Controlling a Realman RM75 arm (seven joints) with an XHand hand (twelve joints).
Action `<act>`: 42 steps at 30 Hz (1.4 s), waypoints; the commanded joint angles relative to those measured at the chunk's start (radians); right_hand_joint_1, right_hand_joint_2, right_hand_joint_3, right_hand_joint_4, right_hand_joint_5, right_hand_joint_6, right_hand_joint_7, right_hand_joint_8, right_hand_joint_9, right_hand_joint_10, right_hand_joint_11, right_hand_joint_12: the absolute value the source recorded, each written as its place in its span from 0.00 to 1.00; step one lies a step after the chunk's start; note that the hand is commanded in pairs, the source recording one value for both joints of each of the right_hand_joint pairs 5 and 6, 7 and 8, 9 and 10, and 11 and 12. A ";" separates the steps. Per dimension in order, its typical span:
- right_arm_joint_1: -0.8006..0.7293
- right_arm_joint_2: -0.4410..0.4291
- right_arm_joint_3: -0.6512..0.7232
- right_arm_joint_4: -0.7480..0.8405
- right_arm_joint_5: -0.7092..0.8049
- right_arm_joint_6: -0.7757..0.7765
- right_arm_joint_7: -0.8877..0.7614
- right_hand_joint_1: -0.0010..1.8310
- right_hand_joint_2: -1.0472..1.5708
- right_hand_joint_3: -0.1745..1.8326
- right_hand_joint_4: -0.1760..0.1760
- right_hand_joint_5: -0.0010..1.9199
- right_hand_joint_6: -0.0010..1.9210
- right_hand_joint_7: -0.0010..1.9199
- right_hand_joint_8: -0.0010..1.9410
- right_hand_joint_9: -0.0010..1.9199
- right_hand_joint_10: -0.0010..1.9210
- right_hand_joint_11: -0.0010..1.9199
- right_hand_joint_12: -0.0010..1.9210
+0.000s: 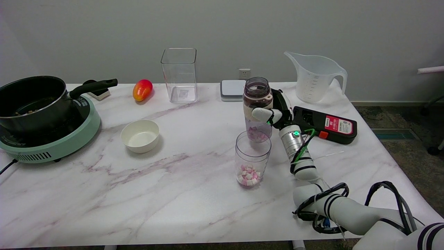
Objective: Place the bottle onto the table.
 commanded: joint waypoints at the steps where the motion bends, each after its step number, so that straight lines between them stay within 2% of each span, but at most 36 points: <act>1: -0.029 -0.049 -0.010 -0.001 0.083 0.112 -0.225 0.61 0.99 0.29 0.50 1.00 1.00 1.00 0.99 0.88 0.88 0.78 0.78; 16: -0.024 -0.048 -0.007 -0.004 0.147 0.102 -0.219 0.60 1.00 0.27 0.50 1.00 1.00 1.00 0.99 0.87 0.87 0.78 0.78; 33: -0.043 -0.008 -0.003 -0.024 0.162 0.066 -0.085 0.61 0.98 0.28 0.50 1.00 1.00 1.00 0.99 0.87 0.87 0.77 0.77; 42: -0.048 0.001 -0.003 -0.024 0.171 0.069 -0.081 0.62 0.96 0.29 0.50 1.00 1.00 1.00 0.99 0.86 0.86 0.77 0.77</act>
